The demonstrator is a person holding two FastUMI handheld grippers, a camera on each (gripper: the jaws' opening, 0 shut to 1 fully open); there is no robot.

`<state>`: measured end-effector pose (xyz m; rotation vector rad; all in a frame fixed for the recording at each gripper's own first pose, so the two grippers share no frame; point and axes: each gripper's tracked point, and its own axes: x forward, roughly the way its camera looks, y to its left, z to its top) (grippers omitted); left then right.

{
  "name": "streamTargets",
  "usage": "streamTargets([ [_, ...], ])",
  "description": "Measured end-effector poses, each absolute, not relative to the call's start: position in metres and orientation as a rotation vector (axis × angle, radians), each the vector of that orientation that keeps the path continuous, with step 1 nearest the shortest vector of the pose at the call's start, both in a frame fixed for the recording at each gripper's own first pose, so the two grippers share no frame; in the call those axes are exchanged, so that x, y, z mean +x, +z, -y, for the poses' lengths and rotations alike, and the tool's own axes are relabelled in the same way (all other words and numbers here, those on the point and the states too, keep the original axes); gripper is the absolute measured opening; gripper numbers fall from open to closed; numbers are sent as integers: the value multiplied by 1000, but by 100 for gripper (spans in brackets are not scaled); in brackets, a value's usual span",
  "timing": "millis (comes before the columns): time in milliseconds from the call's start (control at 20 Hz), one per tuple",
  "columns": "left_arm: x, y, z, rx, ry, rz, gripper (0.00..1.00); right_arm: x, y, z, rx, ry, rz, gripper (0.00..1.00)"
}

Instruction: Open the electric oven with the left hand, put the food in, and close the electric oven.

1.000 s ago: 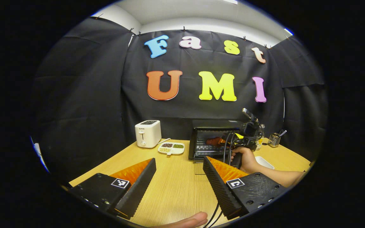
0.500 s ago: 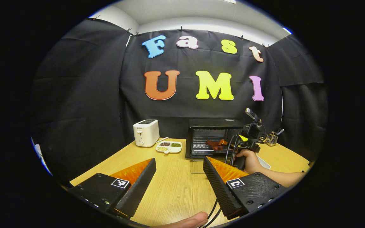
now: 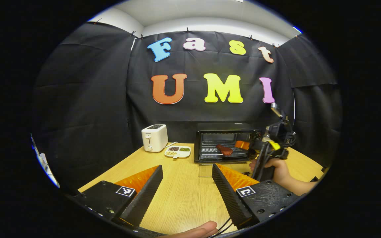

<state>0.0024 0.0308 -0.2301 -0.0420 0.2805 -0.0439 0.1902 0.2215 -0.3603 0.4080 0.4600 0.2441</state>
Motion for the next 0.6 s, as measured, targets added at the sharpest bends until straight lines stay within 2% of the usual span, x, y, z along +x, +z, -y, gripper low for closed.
streamTargets([
  [200,15,-230,-22,-43,-52,-287,95,158,-313,-188,347,263,-370,90],
  [300,23,-237,-11,-52,-59,-300,95,142,-293,-169,295,258,-336,93],
  [350,27,-242,-7,-54,-61,-309,95,135,-280,-158,264,261,-319,87],
  [400,30,-247,-1,-56,-64,-322,95,128,-267,-151,237,267,-297,96],
  [450,33,-255,5,-58,-70,-337,95,122,-256,-142,212,264,-284,99],
  [500,37,-262,13,-57,-82,-353,95,117,-245,-131,195,258,-259,95],
  [550,42,-272,21,-56,-97,-374,95,114,-234,-120,169,242,-242,100],
  [600,46,-283,28,-54,-110,-400,95,108,-226,-108,139,224,-239,100],
])
